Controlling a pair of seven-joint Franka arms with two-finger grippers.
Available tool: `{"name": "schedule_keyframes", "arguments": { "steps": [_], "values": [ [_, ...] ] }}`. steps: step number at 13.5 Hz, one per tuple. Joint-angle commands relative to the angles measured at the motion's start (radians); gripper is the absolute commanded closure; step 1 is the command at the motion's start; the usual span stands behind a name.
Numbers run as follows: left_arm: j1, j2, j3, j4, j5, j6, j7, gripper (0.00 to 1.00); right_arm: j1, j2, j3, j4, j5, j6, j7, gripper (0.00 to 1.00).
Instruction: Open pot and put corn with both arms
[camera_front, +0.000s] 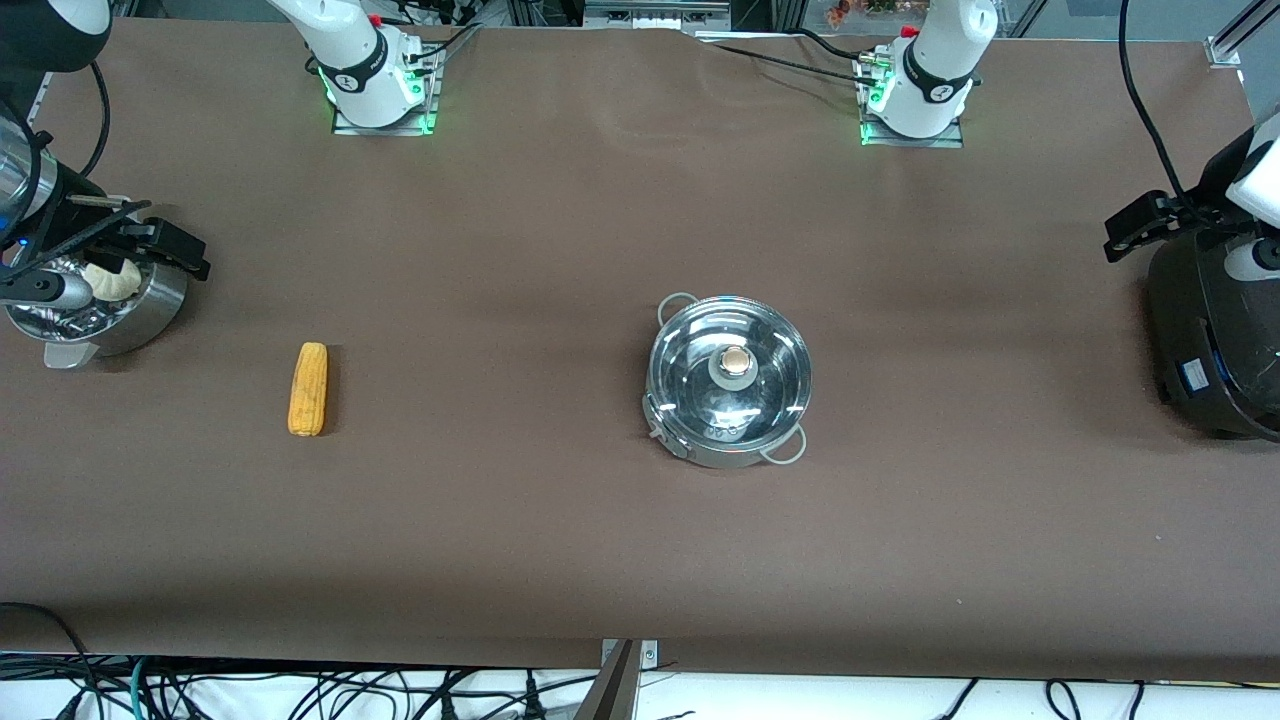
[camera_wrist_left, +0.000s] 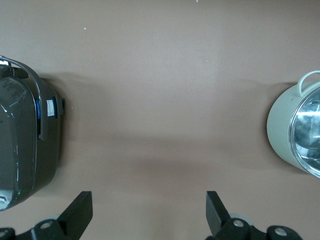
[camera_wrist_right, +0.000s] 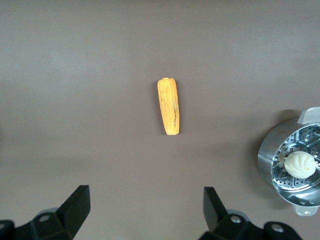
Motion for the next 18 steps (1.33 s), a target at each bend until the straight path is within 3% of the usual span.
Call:
{"name": "schedule_keyframes", "arguments": {
  "steps": [1,14,18],
  "values": [
    [-0.002,-0.002,0.003,0.021,-0.014,-0.03,-0.003,0.0,-0.012,0.01,0.007,0.024,0.015,-0.008,0.008,0.0],
    [0.007,0.007,0.006,0.059,-0.017,-0.061,0.011,0.0,-0.017,0.008,0.006,0.024,0.015,-0.008,0.008,0.0],
    [0.011,0.005,0.011,0.056,-0.049,-0.061,0.112,0.0,-0.017,0.008,0.006,0.024,0.015,-0.008,0.008,0.0]
  ]
}}
